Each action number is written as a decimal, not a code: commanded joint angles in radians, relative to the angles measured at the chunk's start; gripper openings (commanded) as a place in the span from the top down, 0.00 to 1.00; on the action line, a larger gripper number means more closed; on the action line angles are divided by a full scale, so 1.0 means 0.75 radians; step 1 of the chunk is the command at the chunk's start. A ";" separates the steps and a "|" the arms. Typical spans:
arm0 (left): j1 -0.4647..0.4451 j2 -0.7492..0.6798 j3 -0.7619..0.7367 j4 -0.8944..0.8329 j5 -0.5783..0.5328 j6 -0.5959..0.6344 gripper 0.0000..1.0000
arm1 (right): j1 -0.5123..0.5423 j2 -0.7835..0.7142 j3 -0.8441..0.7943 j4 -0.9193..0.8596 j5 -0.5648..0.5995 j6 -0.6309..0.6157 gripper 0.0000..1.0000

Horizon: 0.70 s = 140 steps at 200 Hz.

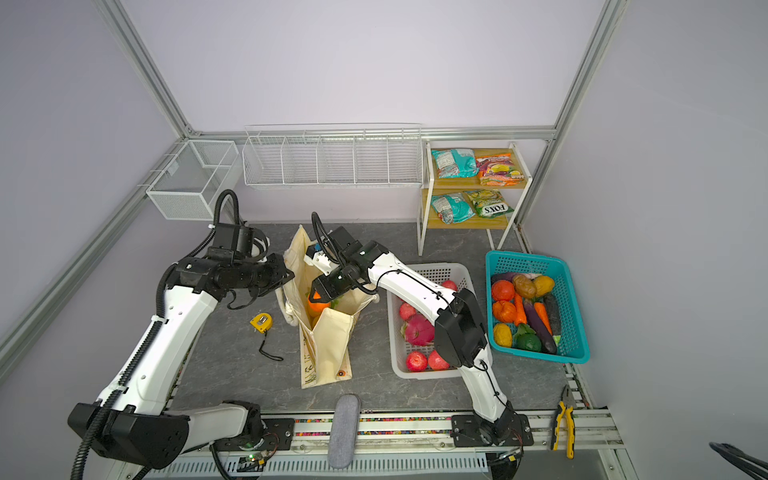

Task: Place the food into the grocery bag and tie it
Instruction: 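Lift the leafy orange fruit with the right gripper over the open bag, then lower the leafy orange fruit into the bag and open the right gripper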

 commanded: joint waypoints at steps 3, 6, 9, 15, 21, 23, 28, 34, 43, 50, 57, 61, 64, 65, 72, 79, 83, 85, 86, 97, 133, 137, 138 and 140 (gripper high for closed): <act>-0.006 0.004 0.046 -0.006 0.013 0.007 1.00 | 0.009 0.023 -0.004 -0.018 0.029 -0.048 0.65; -0.006 0.007 0.048 -0.006 0.014 0.007 1.00 | 0.010 0.025 -0.004 -0.018 0.032 -0.049 0.64; -0.006 0.009 0.049 -0.006 0.014 0.007 1.00 | 0.010 0.029 -0.004 -0.018 0.033 -0.051 0.64; -0.006 0.013 0.053 -0.006 0.016 0.007 1.00 | 0.013 0.035 -0.006 -0.018 0.042 -0.052 0.65; -0.006 0.014 0.056 -0.004 0.016 0.007 1.00 | 0.014 0.041 -0.006 -0.020 0.048 -0.053 0.64; -0.006 0.015 0.057 -0.003 0.017 0.007 1.00 | 0.014 0.043 -0.006 -0.020 0.050 -0.054 0.64; -0.006 0.018 0.059 -0.002 0.018 0.007 1.00 | 0.016 0.048 -0.006 -0.021 0.055 -0.054 0.64; -0.006 0.018 0.062 -0.002 0.019 0.007 1.00 | 0.017 0.053 -0.009 -0.022 0.063 -0.056 0.64; -0.006 0.016 0.062 -0.001 0.018 0.007 1.00 | 0.019 0.061 -0.012 -0.022 0.074 -0.058 0.63; -0.006 0.016 0.062 -0.002 0.018 0.007 1.00 | 0.022 0.066 -0.016 -0.022 0.084 -0.060 0.63; -0.006 0.014 0.060 -0.002 0.015 0.006 1.00 | 0.025 0.071 -0.018 -0.024 0.099 -0.064 0.63; -0.006 0.012 0.059 -0.004 0.015 0.005 1.00 | 0.027 0.074 -0.020 -0.024 0.107 -0.067 0.63; -0.005 0.011 0.056 -0.003 0.013 0.005 1.00 | 0.028 0.077 -0.021 -0.024 0.114 -0.070 0.63; -0.005 0.009 0.056 -0.003 0.012 0.005 1.00 | 0.028 0.077 -0.021 -0.024 0.114 -0.070 0.63; -0.006 0.008 0.053 -0.003 0.014 0.003 1.00 | 0.034 0.083 -0.021 -0.029 0.133 -0.075 0.62; -0.006 0.004 0.050 -0.003 0.013 0.001 1.00 | 0.042 0.089 -0.017 -0.037 0.154 -0.086 0.62; -0.006 0.002 0.048 -0.003 0.013 0.001 1.00 | 0.045 0.092 -0.017 -0.041 0.167 -0.091 0.61; -0.006 0.001 0.048 -0.003 0.013 0.001 1.00 | 0.048 0.093 -0.017 -0.044 0.174 -0.092 0.61; -0.006 -0.001 0.048 -0.004 0.011 0.001 1.00 | 0.050 0.094 -0.017 -0.045 0.178 -0.093 0.61; -0.006 -0.006 0.047 -0.006 0.008 -0.002 1.00 | 0.061 0.097 -0.023 -0.048 0.209 -0.101 0.60; -0.006 -0.026 0.054 -0.018 -0.008 -0.003 1.00 | 0.082 0.111 -0.066 -0.018 0.276 -0.089 0.56; -0.005 -0.028 0.054 -0.018 -0.009 -0.003 1.00 | 0.082 0.111 -0.073 -0.011 0.279 -0.088 0.56; -0.005 -0.029 0.056 -0.019 -0.009 -0.003 1.00 | 0.082 0.111 -0.074 -0.010 0.281 -0.088 0.56; -0.006 -0.031 0.055 -0.020 -0.010 -0.003 1.00 | 0.083 0.114 -0.077 -0.008 0.284 -0.086 0.55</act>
